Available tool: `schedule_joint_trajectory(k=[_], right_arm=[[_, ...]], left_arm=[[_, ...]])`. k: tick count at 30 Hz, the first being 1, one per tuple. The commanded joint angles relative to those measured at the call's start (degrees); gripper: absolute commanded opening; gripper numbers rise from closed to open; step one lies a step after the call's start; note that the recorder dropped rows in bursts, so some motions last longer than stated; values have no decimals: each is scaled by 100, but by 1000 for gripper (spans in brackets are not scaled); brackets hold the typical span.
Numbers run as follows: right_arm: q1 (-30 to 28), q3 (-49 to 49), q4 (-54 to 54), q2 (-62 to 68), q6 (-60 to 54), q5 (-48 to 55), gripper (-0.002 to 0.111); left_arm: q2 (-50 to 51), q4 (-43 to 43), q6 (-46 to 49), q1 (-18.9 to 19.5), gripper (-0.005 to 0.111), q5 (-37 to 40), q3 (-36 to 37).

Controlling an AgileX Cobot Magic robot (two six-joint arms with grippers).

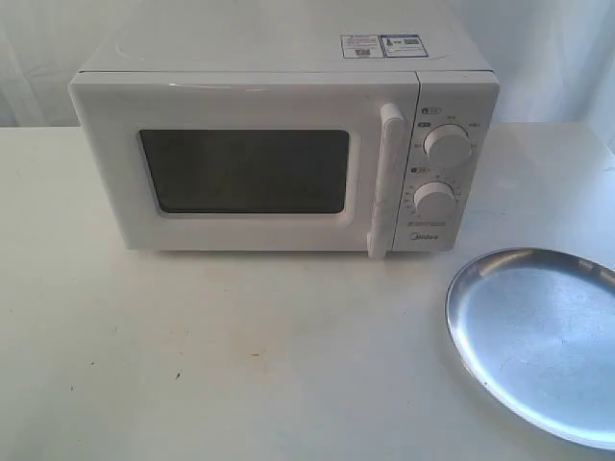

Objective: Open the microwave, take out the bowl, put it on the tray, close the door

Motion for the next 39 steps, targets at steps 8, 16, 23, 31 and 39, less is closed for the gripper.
schedule_joint_trajectory(k=[8, 16, 23, 31, 39], right_arm=[[-28, 12, -27, -33, -7, -995, 0], [-15, 12, 1017, -33, 1779, -3219, 0], [-15, 12, 395, -33, 2933, -4610, 0], [-15, -115, -1623, 522, 2262, -5964, 0], [-15, -662, -1435, 3326, 2037, -6260, 0]], left_arm=[[-12, -20, -36, -8, 0, 3, -24], [-12, -20, -36, -8, 0, 3, -24], [-12, -20, -36, -8, 0, 3, -24], [-12, -20, -36, -8, 0, 3, -24], [-12, -20, -36, -8, 0, 3, -24]])
